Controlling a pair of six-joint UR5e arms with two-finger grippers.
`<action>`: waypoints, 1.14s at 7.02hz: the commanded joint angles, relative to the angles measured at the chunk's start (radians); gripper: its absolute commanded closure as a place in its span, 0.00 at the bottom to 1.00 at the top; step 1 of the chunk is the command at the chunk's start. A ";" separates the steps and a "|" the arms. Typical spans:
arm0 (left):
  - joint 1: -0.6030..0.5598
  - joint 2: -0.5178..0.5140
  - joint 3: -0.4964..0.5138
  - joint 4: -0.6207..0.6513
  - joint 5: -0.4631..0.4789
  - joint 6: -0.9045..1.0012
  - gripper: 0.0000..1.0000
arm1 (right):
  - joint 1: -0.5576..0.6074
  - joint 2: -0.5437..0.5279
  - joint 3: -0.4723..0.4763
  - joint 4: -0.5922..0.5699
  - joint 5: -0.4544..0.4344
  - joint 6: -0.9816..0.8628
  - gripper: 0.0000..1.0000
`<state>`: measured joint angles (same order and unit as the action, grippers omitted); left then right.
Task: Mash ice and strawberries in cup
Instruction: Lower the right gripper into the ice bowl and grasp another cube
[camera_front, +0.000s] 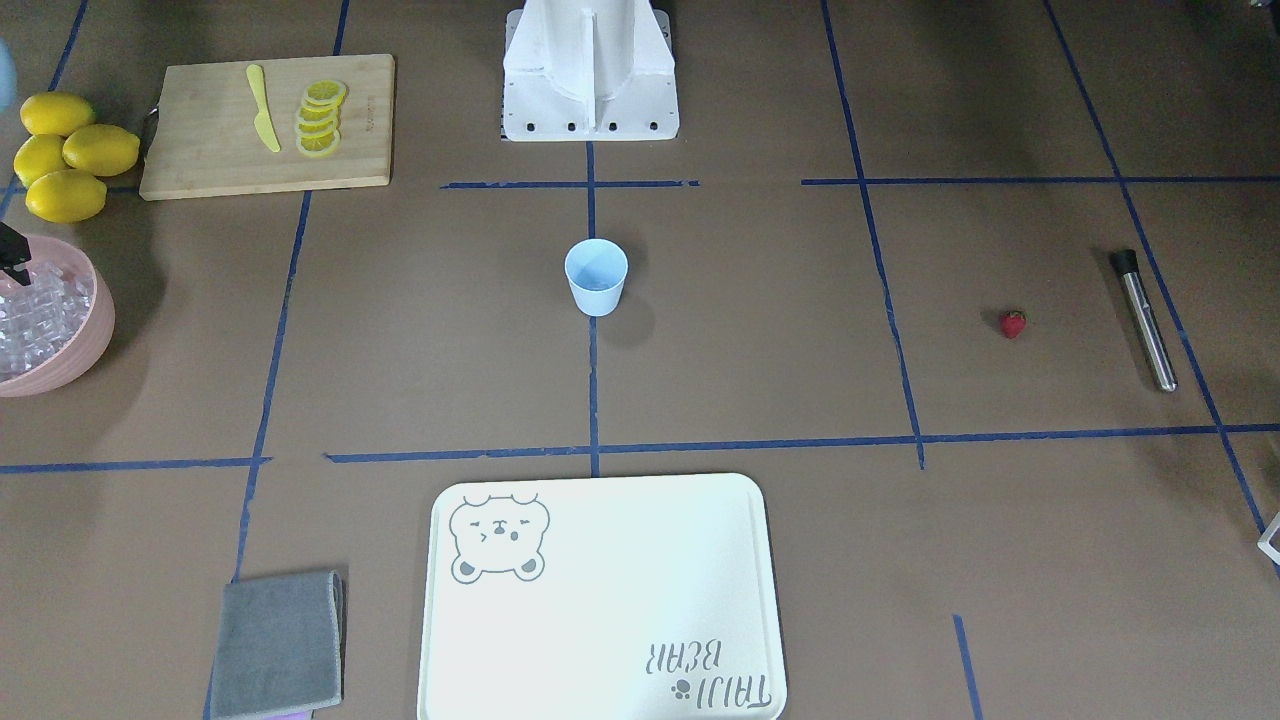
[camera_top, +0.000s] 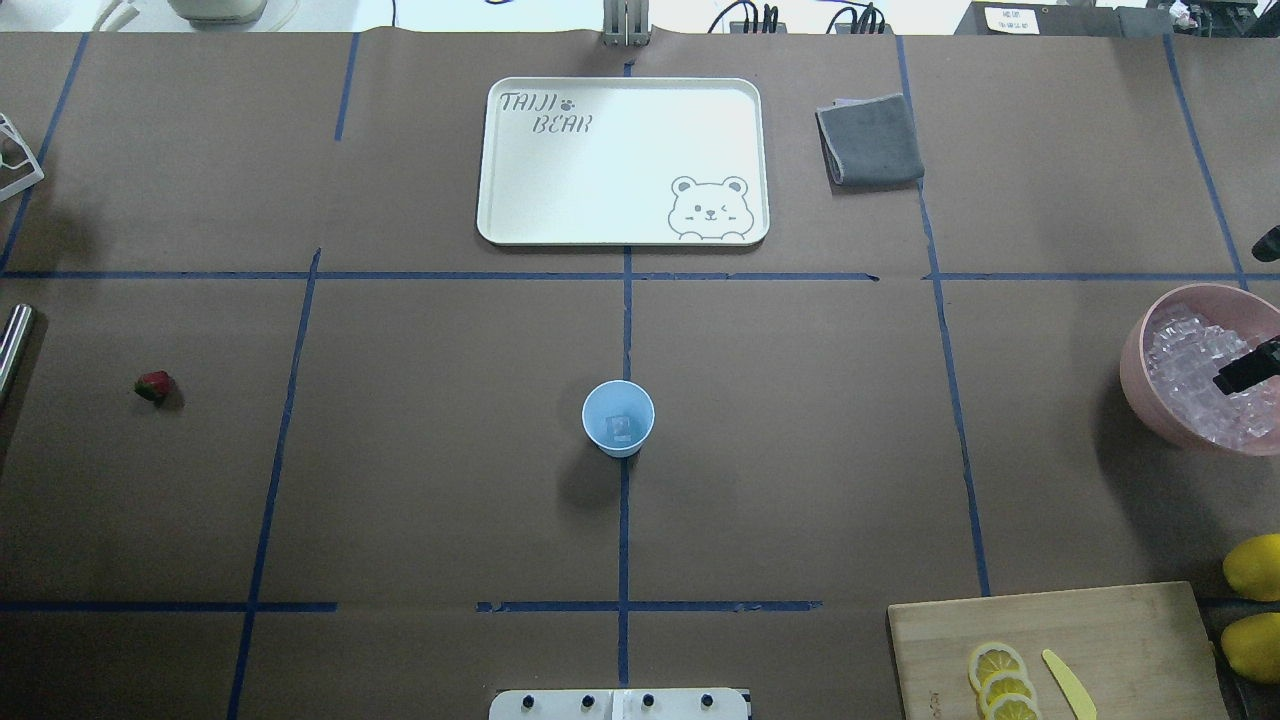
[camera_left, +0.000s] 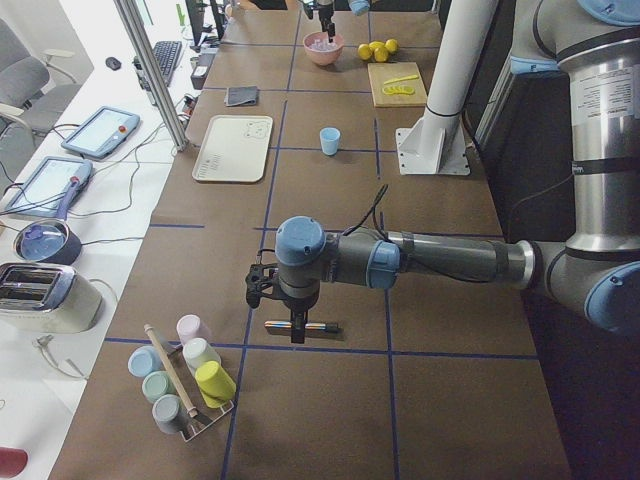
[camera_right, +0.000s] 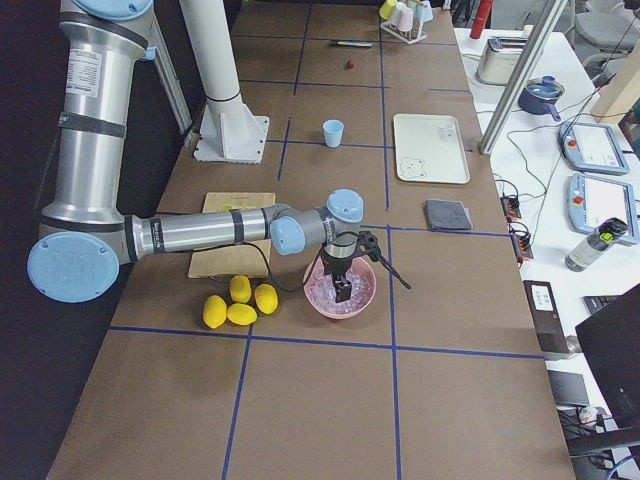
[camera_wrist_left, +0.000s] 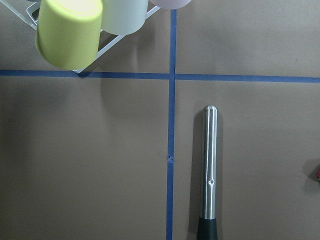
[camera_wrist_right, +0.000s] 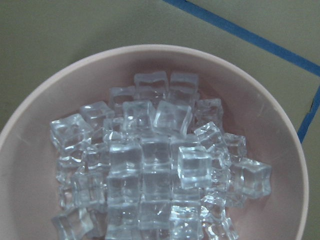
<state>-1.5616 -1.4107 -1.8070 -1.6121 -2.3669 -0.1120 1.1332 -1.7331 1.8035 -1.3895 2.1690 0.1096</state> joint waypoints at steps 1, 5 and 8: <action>0.000 0.004 0.000 0.000 0.000 0.000 0.00 | -0.001 0.001 -0.038 0.030 0.002 -0.001 0.06; 0.000 0.004 0.000 0.000 0.000 0.000 0.00 | -0.012 0.006 -0.044 0.032 0.003 0.002 0.24; 0.000 0.006 0.000 0.001 0.000 0.000 0.00 | -0.015 0.009 -0.044 0.033 0.003 0.002 0.33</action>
<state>-1.5616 -1.4061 -1.8070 -1.6112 -2.3669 -0.1120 1.1192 -1.7248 1.7600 -1.3562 2.1721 0.1112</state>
